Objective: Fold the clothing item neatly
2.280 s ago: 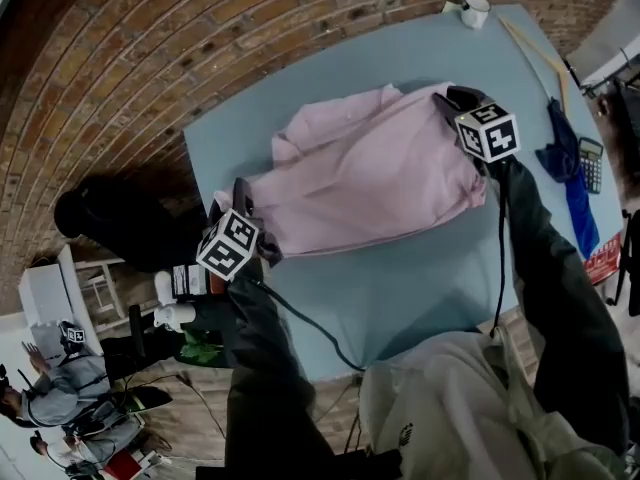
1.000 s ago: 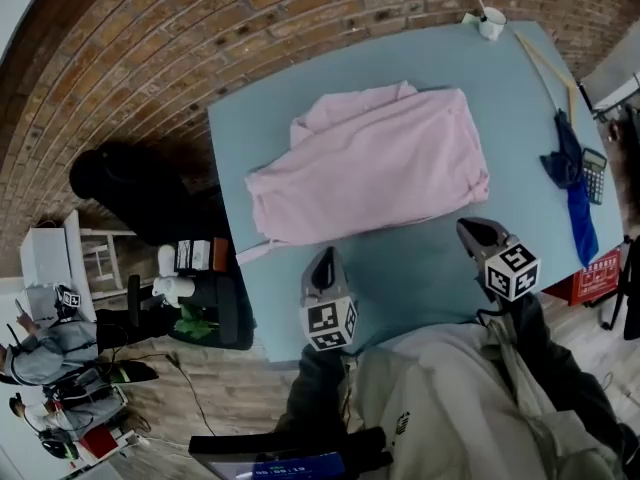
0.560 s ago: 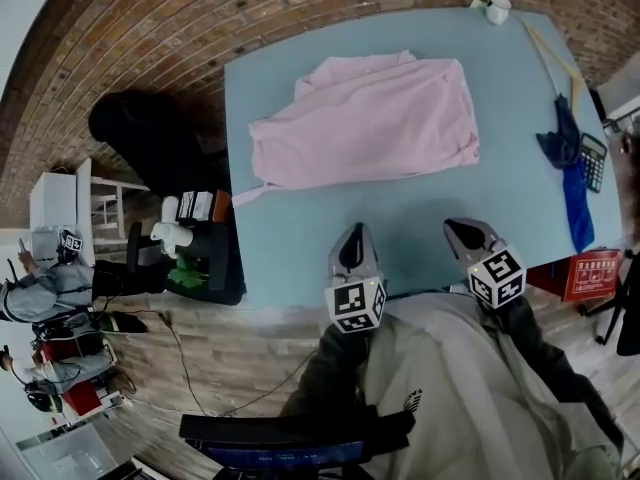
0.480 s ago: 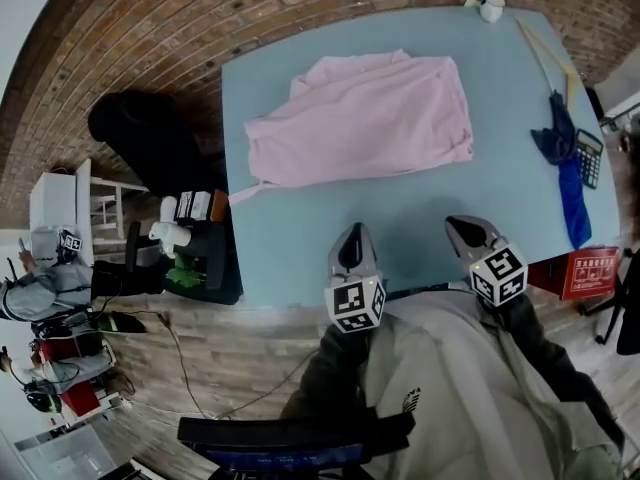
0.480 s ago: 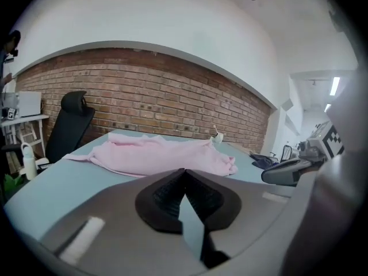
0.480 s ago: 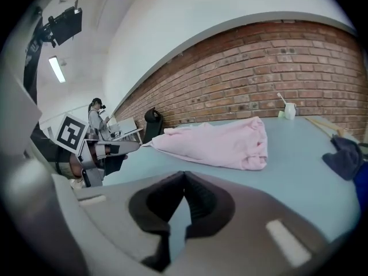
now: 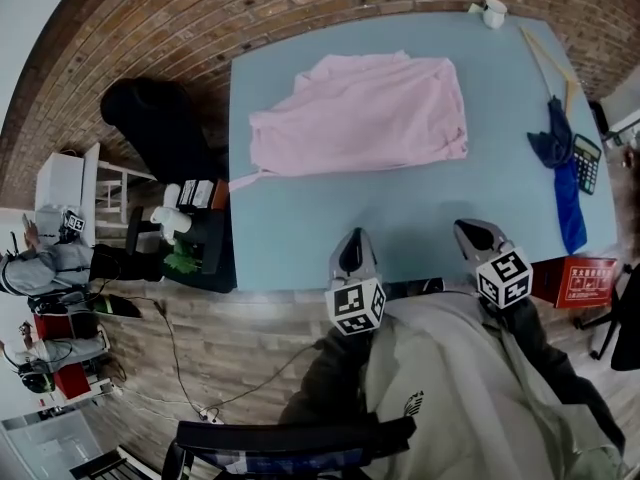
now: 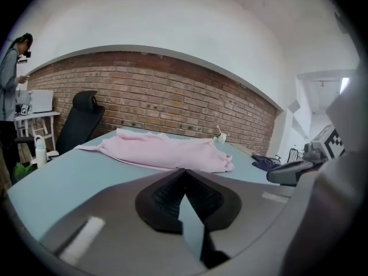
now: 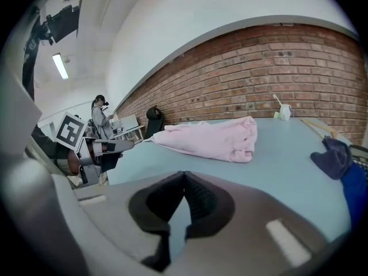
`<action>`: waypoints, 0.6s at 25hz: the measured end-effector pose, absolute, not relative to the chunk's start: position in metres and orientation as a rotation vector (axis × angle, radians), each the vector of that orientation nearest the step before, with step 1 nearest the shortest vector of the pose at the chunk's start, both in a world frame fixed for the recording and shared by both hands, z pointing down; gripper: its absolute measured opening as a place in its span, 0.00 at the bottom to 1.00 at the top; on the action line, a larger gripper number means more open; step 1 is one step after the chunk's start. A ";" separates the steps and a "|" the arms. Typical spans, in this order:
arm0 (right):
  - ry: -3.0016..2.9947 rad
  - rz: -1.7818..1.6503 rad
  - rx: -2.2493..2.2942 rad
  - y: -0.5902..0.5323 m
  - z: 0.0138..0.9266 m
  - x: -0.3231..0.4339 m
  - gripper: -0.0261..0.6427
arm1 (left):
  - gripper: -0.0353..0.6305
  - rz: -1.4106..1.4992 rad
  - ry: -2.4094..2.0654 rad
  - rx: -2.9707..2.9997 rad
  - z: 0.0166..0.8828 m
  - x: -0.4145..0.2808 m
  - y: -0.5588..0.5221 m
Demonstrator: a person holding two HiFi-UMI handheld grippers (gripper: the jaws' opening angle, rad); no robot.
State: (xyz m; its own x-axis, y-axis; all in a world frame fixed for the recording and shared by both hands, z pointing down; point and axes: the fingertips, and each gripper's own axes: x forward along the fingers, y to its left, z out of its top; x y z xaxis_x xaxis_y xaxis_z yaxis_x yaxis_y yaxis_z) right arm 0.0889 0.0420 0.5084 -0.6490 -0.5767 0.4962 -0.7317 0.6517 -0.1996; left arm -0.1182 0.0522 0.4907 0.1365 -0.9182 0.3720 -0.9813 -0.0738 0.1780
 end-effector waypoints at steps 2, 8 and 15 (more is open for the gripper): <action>-2.478 0.541 1.016 0.046 0.510 0.089 0.04 | 0.06 0.232 -1.823 2.037 0.492 -0.117 0.056; -2.458 0.557 1.017 0.059 0.515 0.099 0.04 | 0.06 0.260 -1.779 2.045 0.501 -0.105 0.065; -2.458 0.556 1.048 0.064 0.513 0.107 0.04 | 0.06 0.281 -1.746 2.080 0.501 -0.094 0.062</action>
State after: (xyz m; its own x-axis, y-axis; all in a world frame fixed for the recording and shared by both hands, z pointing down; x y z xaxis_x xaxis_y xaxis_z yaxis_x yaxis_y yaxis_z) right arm 0.1066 0.0637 0.5129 -0.6339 -0.5811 0.5104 -0.7442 0.6379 -0.1982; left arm -0.0943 0.0619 0.5008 0.1959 -0.8927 0.4059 -0.9750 -0.1329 0.1782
